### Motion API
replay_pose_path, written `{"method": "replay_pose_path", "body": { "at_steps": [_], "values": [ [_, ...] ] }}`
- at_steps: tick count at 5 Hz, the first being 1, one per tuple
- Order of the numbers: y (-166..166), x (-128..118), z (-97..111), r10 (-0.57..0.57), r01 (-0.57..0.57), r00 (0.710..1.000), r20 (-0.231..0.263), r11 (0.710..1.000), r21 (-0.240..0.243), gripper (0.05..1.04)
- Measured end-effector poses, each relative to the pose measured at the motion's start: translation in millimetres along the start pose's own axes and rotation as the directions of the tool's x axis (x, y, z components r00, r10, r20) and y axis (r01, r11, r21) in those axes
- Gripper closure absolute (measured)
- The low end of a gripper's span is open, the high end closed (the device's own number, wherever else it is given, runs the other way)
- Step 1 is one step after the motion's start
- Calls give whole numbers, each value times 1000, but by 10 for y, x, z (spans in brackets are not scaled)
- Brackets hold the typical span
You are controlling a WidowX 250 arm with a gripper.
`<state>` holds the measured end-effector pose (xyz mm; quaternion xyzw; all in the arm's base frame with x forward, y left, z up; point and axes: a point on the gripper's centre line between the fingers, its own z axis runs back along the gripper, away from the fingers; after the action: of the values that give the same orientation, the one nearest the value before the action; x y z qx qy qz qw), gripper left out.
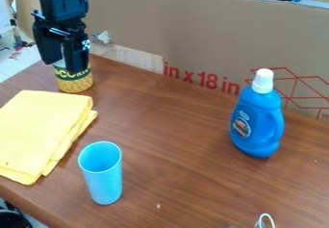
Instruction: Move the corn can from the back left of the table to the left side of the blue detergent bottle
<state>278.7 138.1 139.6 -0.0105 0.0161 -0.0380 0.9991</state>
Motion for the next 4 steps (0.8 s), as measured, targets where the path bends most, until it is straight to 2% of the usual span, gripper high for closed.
{"method": "replay_pose_path", "body": {
  "at_steps": [1, 2, 3, 4],
  "values": [
    [-5, -9, -103, -2, 1, 1000, -30, 1000, -18, 74],
    [42, 32, -38, -4, 4, 1000, 0, 1000, -22, 74],
    [287, 54, 196, 51, -52, 997, 58, 998, 22, 75],
    [509, 127, 238, 88, -91, 994, 58, 994, 52, 74]
  ]
}}
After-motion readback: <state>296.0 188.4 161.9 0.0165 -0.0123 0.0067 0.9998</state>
